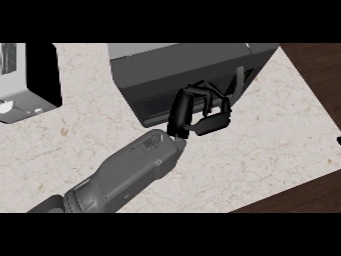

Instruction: Pick up the milk, place it into the microwave and close the microwave

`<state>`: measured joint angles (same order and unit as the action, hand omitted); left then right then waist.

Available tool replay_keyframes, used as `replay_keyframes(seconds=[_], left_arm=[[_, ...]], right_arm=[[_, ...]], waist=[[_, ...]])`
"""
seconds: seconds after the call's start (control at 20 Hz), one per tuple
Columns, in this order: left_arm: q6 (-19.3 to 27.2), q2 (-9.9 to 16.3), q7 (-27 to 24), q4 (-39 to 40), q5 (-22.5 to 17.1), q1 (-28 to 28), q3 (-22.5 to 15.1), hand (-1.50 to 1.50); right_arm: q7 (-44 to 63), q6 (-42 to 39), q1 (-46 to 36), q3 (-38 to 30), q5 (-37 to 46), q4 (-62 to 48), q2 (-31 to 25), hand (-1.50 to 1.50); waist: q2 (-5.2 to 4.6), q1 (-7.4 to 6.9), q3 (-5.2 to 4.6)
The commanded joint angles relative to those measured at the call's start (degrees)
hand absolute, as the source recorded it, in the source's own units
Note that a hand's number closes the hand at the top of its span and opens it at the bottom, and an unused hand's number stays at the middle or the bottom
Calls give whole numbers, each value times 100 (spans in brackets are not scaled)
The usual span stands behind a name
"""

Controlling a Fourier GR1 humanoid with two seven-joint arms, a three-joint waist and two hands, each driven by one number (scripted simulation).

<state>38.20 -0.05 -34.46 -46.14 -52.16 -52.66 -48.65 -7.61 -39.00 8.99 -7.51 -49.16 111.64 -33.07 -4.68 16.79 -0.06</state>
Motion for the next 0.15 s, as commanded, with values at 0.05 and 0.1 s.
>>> replay_keyframes(seconds=[0.05, 0.1], left_arm=[[65, 5, 41, 689, -227, -317, 432, 150], [-4, 5, 20, 707, -230, -288, 388, 150]], right_arm=[[36, -16, -43, -35, -93, 48, -81, -150], [93, -30, 5, -8, -84, 31, -124, -150]], waist=[[-85, -5, -7], [-122, 9, -9]])
